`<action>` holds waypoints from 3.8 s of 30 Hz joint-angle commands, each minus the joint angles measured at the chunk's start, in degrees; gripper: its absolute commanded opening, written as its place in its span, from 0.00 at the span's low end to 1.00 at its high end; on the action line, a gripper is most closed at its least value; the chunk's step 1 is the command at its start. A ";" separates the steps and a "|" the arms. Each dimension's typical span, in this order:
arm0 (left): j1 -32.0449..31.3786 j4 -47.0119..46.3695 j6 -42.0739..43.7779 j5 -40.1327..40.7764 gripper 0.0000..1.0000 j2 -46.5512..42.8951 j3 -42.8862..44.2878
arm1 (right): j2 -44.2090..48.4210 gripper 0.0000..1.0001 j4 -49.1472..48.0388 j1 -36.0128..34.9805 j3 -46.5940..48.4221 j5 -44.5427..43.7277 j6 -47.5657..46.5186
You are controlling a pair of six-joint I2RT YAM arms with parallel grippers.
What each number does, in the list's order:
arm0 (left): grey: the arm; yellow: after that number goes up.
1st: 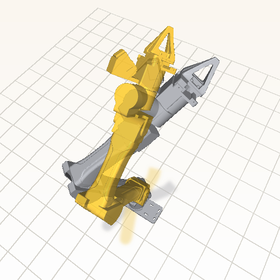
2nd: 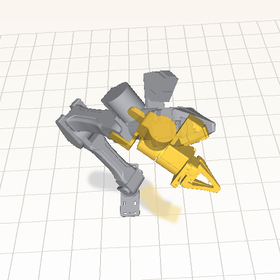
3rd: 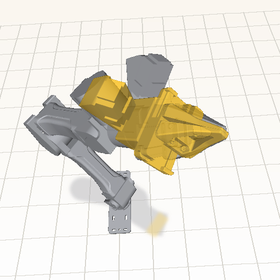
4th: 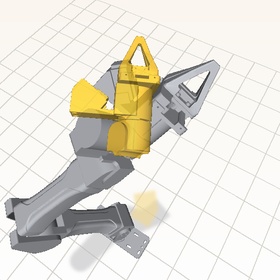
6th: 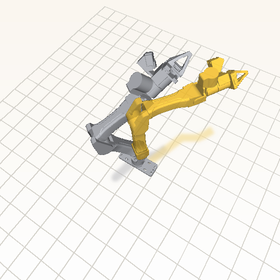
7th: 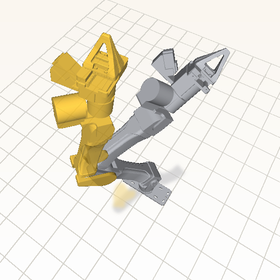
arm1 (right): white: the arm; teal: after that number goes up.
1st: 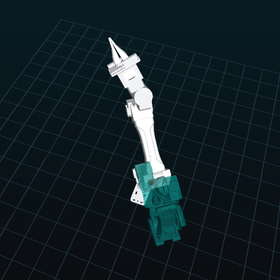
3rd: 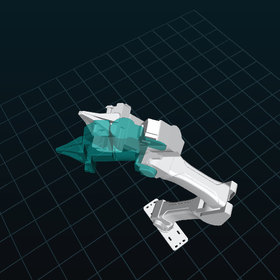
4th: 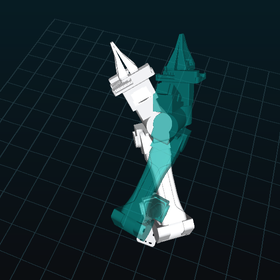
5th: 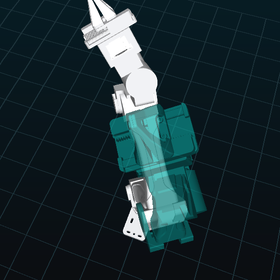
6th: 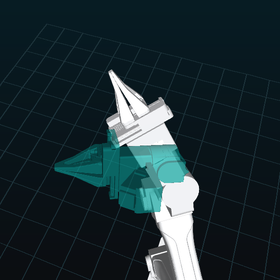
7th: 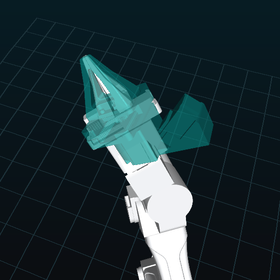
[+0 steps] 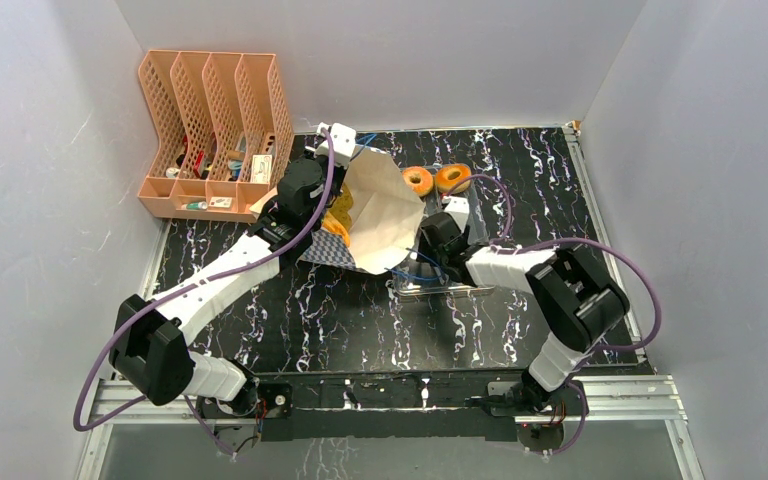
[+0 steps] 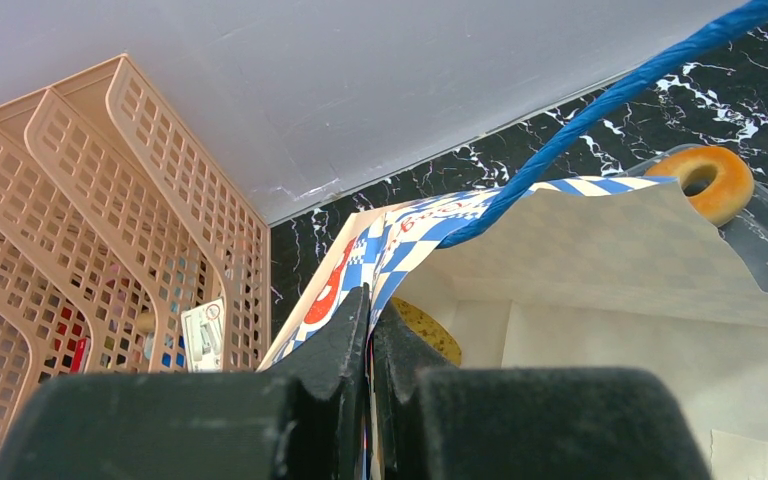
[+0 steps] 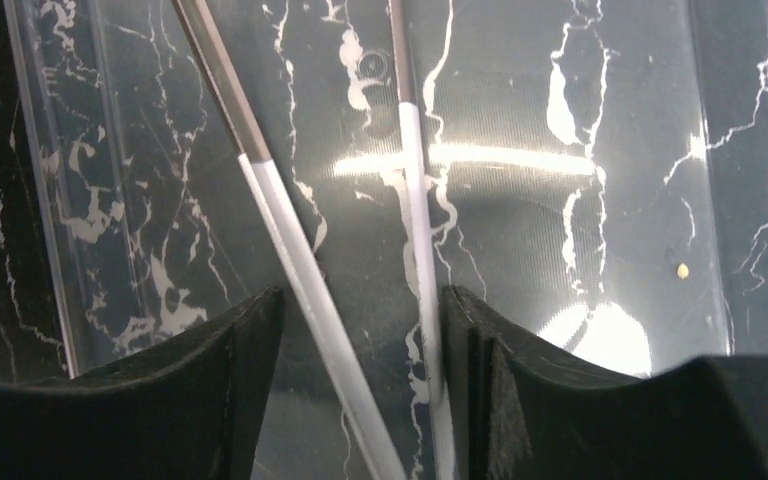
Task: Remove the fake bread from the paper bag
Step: Pick up the clamp from the container.
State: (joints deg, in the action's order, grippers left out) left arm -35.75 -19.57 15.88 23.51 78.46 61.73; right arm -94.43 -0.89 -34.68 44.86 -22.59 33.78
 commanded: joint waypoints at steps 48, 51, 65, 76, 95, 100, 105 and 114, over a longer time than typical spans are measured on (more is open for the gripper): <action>1.12 -0.82 -0.74 -0.30 0.00 -2.65 -0.34 | 15.15 0.41 2.67 7.50 -3.10 19.56 11.98; 1.20 -0.81 -0.83 -0.30 0.00 -2.50 -0.37 | 15.49 0.42 2.63 8.01 -3.61 21.02 12.69; 1.25 -0.91 -1.31 -0.74 0.00 -2.12 -0.39 | 17.12 0.46 -0.29 8.34 -10.81 22.43 14.03; 1.30 -0.75 -1.86 -0.91 0.00 -1.78 -0.29 | 17.74 0.48 -1.22 8.31 -9.79 23.76 14.48; 1.27 -0.29 -3.02 -1.27 0.00 -0.70 0.76 | 15.93 0.47 -2.76 8.31 -7.31 20.13 12.90; 1.28 -0.60 -2.96 -1.36 0.00 -0.59 0.67 | 17.88 0.53 -1.93 8.31 -7.11 19.24 12.45; 1.29 -0.77 -3.16 -1.51 0.00 -0.50 0.37 | 15.93 0.55 -0.82 8.38 -6.35 17.62 11.49; 1.25 -1.08 -3.17 -1.62 0.00 -0.43 0.04 | 10.07 0.49 -2.32 8.31 -5.93 17.04 10.90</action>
State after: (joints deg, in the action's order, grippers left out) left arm -34.94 -19.31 13.41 21.98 78.46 61.12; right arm -82.24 -0.27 -26.50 37.19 -4.34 45.98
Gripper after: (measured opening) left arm 0.017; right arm 0.507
